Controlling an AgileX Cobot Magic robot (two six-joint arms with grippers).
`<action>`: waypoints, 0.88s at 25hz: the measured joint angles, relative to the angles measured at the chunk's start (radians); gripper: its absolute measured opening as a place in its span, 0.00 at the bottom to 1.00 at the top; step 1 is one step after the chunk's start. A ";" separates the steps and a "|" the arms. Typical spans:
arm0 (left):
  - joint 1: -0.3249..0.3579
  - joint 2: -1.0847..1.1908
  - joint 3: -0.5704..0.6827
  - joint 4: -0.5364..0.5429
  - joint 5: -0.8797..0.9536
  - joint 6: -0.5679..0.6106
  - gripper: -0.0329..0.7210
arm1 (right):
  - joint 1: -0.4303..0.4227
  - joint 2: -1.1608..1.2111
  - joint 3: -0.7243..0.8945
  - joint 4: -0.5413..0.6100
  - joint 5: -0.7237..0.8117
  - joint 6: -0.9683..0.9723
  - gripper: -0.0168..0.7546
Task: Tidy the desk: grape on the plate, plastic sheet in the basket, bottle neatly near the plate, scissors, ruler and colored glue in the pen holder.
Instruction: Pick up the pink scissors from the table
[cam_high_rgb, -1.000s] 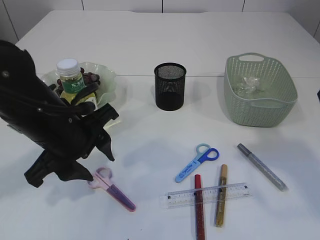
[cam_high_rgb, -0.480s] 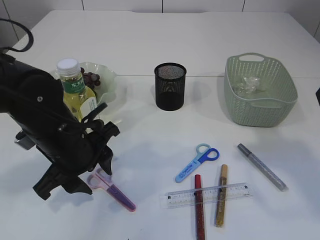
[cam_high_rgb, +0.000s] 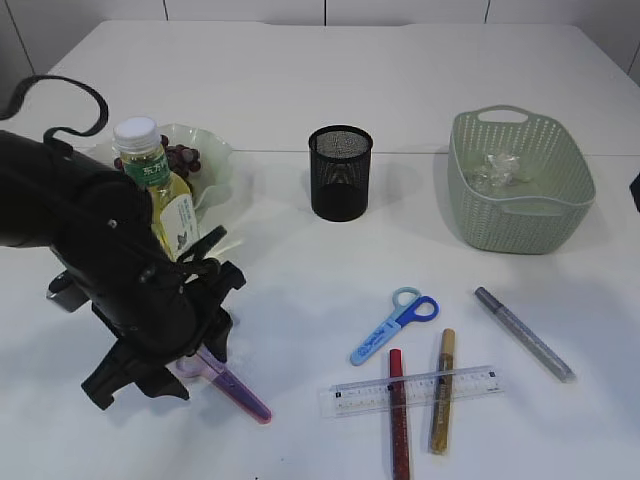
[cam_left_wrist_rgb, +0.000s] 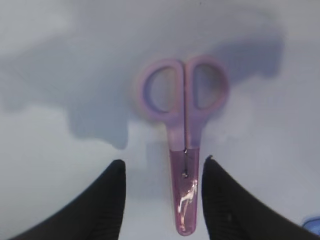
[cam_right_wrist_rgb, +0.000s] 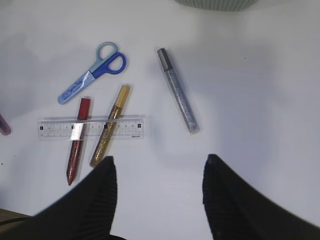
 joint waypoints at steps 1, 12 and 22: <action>0.000 0.006 0.000 0.000 -0.005 0.000 0.52 | 0.000 0.000 0.000 0.000 0.000 0.000 0.59; 0.000 0.036 0.000 -0.027 -0.061 -0.002 0.52 | 0.000 0.000 0.000 0.002 -0.002 0.000 0.59; 0.000 0.055 0.000 -0.032 -0.057 -0.004 0.51 | 0.000 0.000 0.000 0.002 -0.011 0.000 0.59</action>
